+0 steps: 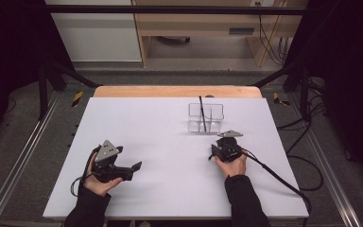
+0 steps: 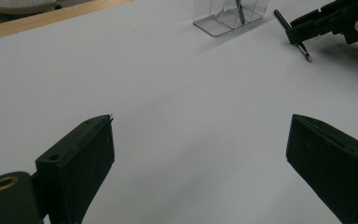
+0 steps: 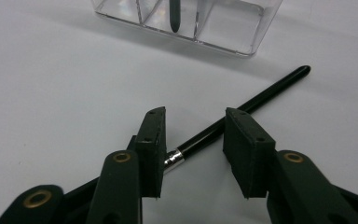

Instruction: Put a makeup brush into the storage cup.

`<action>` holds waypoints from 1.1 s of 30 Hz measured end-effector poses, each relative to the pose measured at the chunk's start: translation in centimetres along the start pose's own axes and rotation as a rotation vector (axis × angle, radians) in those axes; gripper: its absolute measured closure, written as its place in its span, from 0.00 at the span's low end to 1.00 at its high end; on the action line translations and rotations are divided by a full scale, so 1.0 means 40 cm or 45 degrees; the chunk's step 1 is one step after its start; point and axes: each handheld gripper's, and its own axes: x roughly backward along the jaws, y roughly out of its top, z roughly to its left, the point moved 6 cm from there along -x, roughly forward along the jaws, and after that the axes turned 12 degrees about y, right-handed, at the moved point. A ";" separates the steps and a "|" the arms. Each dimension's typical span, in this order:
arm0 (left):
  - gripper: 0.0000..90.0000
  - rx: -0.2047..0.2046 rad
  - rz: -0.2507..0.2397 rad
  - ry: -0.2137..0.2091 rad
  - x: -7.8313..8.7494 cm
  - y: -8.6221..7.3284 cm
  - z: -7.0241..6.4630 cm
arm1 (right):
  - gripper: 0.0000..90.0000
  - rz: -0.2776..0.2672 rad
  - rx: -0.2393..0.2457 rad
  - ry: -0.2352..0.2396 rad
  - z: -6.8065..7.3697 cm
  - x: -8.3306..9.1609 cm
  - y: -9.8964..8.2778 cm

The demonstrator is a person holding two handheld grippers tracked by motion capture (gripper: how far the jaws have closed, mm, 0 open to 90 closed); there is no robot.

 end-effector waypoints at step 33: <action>0.08 -0.003 -0.002 -0.007 0.002 0.002 -0.004 | 0.93 0.121 -0.031 -0.002 -0.048 0.076 -0.043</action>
